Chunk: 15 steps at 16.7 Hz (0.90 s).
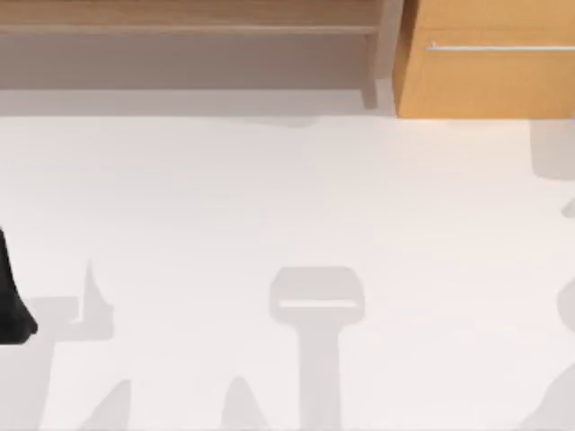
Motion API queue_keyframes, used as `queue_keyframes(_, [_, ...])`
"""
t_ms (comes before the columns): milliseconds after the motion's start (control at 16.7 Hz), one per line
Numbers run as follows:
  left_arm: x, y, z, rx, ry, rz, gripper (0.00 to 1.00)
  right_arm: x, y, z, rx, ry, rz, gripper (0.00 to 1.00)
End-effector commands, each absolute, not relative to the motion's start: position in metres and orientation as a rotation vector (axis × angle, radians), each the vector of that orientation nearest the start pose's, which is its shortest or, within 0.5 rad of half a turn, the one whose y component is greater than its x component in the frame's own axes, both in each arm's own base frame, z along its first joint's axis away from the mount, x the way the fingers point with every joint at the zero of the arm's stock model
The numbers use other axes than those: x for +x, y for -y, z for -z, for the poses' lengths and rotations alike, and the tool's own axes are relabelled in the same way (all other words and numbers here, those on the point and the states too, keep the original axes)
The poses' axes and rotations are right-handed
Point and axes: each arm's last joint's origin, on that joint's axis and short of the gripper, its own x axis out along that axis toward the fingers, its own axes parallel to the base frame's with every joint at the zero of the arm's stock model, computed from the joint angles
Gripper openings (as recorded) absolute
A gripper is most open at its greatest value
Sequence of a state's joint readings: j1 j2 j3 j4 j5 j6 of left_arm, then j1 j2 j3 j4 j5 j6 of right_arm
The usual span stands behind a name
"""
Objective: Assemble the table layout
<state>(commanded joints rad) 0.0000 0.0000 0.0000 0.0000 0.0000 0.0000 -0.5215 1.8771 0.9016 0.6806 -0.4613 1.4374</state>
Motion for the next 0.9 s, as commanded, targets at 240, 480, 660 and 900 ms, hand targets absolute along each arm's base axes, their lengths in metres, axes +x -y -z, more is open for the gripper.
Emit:
queue_keyframes(240, [0.106, 0.001, -0.16, 0.0, 0.0, 0.0, 1.0, 0.341, 0.175, -0.153, 1.556, -0.195, 0.229, 0.0])
queue_keyframes(480, [0.106, 0.001, -0.16, 0.0, 0.0, 0.0, 1.0, 0.359, 0.176, -0.154, 1.552, -0.191, 0.219, 0.0])
queue_keyframes(660, [0.106, 0.001, -0.16, 0.0, 0.0, 0.0, 1.0, 0.37, 0.177, -0.149, 1.555, -0.192, 0.229, 0.0])
queue_keyframes(900, [0.106, 0.001, -0.16, 0.0, 0.0, 0.0, 1.0, 0.37, 0.177, -0.149, 1.555, -0.192, 0.229, 0.08])
